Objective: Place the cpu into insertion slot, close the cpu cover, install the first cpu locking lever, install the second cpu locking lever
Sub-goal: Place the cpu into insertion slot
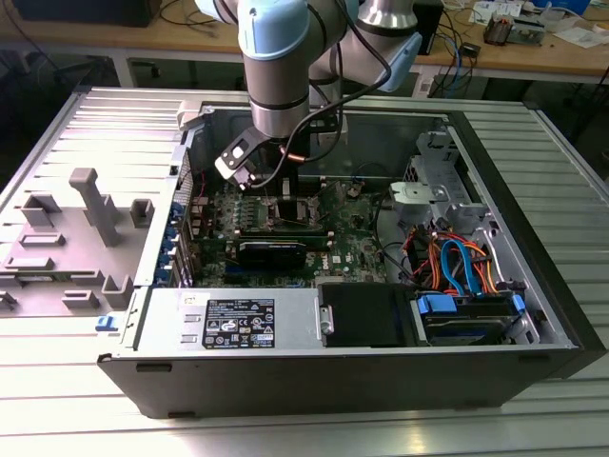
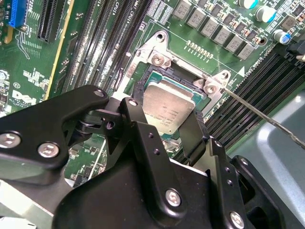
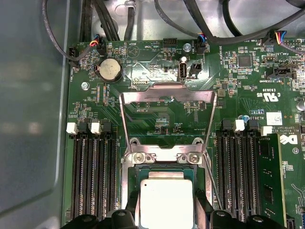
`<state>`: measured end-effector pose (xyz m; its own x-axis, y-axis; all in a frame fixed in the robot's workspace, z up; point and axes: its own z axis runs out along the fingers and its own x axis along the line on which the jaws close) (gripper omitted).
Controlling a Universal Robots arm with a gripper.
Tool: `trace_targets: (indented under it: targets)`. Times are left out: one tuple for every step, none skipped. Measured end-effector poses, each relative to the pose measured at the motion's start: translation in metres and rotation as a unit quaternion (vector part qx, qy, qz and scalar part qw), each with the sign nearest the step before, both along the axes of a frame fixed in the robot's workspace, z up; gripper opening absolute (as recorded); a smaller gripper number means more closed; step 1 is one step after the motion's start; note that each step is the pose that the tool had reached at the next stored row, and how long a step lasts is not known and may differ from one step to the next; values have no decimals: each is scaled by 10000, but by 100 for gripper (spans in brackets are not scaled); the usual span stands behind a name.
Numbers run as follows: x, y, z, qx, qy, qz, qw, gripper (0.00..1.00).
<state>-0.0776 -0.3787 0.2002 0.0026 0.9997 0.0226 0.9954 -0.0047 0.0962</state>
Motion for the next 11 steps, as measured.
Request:
trace_targets:
  targets:
    - [0, 0, 0, 0, 0, 0, 10000, 54]
    - [0, 0, 0, 0, 0, 0, 10000, 54]
    - [1, -3, -1, 2, 0, 1, 10000, 54]
    - [1, -4, -1, 1, 0, 0, 10000, 54]
    - [2, -4, -1, 0, 0, 0, 10000, 54]
    - [2, -4, -1, 0, 0, 0, 10000, 54]
    - [2, -4, -1, 0, 0, 0, 10000, 54]
    - [3, -4, 0, 0, 0, 0, 10000, 54]
    - [3, -4, 0, 7, 0, 0, 10000, 54]
    - [3, -5, 0, 12, 1, 0, 10000, 54]
    - [3, -6, 0, 17, 0, 0, 10000, 54]
